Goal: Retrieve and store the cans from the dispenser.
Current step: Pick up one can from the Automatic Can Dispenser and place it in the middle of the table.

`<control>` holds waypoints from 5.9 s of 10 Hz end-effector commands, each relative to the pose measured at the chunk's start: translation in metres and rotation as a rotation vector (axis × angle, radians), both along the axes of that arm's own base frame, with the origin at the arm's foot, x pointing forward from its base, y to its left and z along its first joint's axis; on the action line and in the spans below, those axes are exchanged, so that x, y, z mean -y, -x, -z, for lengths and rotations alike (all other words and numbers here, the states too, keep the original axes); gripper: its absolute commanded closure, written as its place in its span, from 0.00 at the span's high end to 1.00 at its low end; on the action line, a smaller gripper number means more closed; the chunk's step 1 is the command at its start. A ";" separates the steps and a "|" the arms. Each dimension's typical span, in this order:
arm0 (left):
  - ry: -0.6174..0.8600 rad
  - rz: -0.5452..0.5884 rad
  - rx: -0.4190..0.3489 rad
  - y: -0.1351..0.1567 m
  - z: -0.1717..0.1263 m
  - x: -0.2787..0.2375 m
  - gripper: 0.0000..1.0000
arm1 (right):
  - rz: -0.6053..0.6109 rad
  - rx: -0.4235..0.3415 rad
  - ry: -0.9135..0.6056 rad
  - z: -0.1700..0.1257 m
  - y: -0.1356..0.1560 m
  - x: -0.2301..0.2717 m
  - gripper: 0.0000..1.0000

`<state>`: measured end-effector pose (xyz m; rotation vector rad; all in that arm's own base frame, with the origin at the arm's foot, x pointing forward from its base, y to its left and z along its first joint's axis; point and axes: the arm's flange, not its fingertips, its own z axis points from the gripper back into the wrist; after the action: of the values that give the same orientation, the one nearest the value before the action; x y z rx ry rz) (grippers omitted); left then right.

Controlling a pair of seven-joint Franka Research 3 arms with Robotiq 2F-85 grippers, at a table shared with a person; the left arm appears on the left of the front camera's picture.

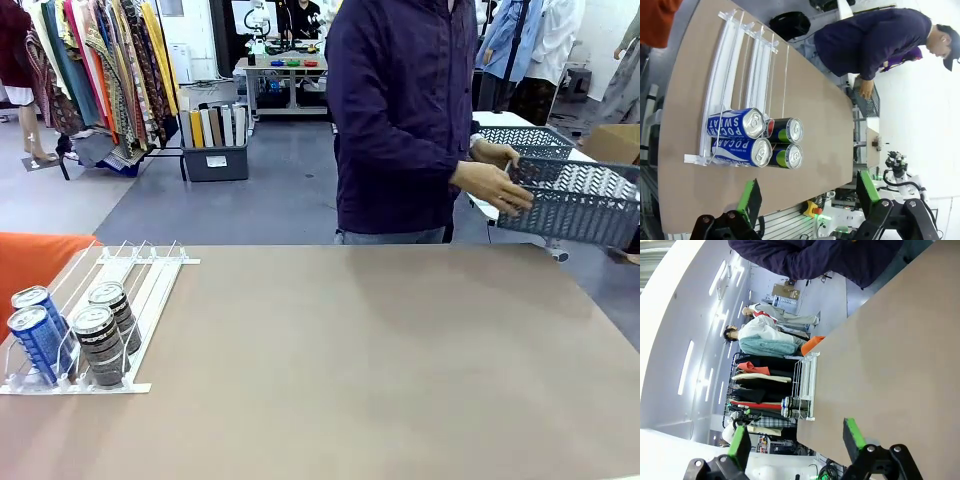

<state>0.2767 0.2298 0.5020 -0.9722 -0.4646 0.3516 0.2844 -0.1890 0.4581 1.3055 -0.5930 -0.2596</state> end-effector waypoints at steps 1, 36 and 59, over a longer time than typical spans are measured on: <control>-0.244 -0.070 -0.109 -0.004 -0.025 0.042 1.00 | 0.000 0.010 -0.012 -0.005 0.000 0.000 1.00; -0.993 0.423 -0.422 -0.116 0.098 0.306 0.00 | 0.000 0.010 -0.012 -0.005 0.000 0.000 1.00; -0.925 0.504 -0.093 -0.087 -0.058 0.393 0.00 | 0.000 0.010 -0.012 -0.005 0.000 0.000 1.00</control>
<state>0.3394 -0.1200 0.5597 -0.0986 -0.2286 -0.1841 0.2847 -0.1887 0.4592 1.3022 -0.5919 -0.2571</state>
